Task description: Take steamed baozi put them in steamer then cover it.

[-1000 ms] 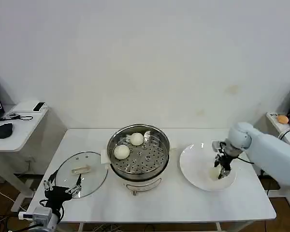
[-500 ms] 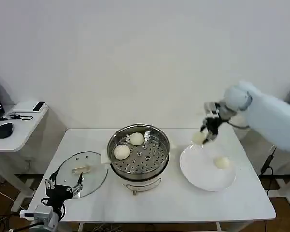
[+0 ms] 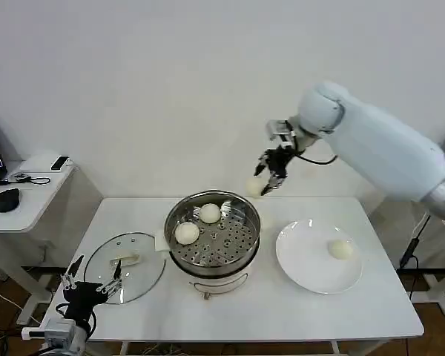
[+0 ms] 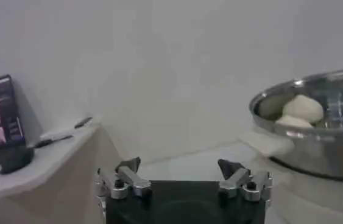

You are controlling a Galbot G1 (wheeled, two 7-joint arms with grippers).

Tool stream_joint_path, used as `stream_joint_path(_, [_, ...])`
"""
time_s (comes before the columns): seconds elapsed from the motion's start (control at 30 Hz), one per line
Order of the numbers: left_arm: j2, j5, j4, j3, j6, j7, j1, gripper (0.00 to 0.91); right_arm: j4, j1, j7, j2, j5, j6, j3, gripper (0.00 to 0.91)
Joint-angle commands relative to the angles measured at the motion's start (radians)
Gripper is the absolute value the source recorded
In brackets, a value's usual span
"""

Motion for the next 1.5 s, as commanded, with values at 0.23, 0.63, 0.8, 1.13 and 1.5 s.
stream_joint_path(0.23, [-0.003,-0.002,-0.016,0.01,-0.009,-0.065,0.025,0.907,0.034,-0.039,-0.02,0.14,0.005,0.302,-0.054,0.615])
stream_joint_path(0.63, [-0.017,0.002,-0.018,-0.004,-0.006,-0.06,0.024,0.907,0.17,-0.088,0.027,0.125,-0.209,0.41,-0.114,0.615])
stream_joint_path(0.8, [-0.017,0.003,-0.016,-0.011,-0.006,-0.055,0.021,0.907,0.186,-0.103,0.061,0.151,-0.326,0.512,-0.114,0.615])
stream_joint_path(1.13, [-0.019,0.005,-0.004,-0.022,-0.006,-0.05,0.025,0.907,0.164,-0.138,0.118,0.174,-0.508,0.617,-0.134,0.625])
stream_joint_path(1.5, [-0.016,0.013,0.001,-0.015,-0.004,-0.035,0.016,0.907,0.251,-0.152,0.118,0.142,-0.443,0.609,-0.148,0.625])
